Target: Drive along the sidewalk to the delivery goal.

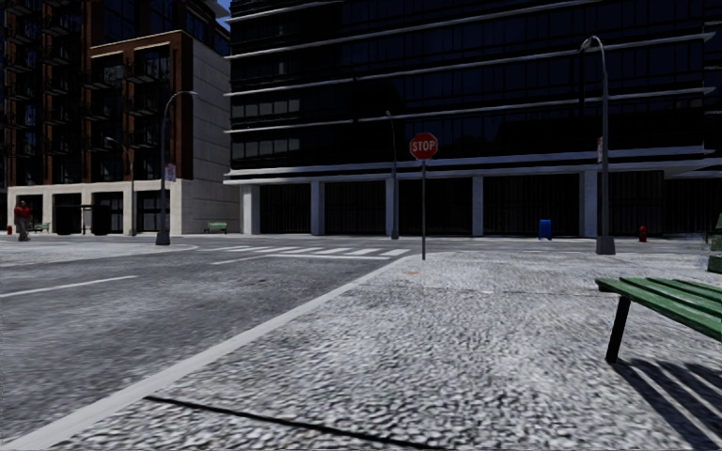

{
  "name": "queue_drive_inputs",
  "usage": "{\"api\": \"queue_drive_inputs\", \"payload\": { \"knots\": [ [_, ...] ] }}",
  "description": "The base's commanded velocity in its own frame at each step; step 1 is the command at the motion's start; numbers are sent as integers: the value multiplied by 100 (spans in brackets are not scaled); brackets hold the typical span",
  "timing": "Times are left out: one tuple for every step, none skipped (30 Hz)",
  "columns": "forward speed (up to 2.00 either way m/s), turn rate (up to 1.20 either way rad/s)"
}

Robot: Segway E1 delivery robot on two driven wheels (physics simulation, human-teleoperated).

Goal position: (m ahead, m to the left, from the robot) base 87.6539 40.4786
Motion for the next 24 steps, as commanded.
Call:
{"api": "queue_drive_inputs", "payload": {
  "knots": [
    [200, -32],
    [200, -38],
    [200, -40],
    [200, -40],
    [200, -41],
    [200, -41],
    [200, -41],
    [200, -41],
    [200, -41],
    [200, -41],
    [200, -41],
    [200, -41],
    [200, -41],
    [200, -41],
    [200, -41],
    [200, -41],
    [200, -41],
    [200, -41],
    [200, -41],
    [200, -41],
    [200, -41],
    [200, -41],
    [200, -41],
    [200, -41]
  ]
}}
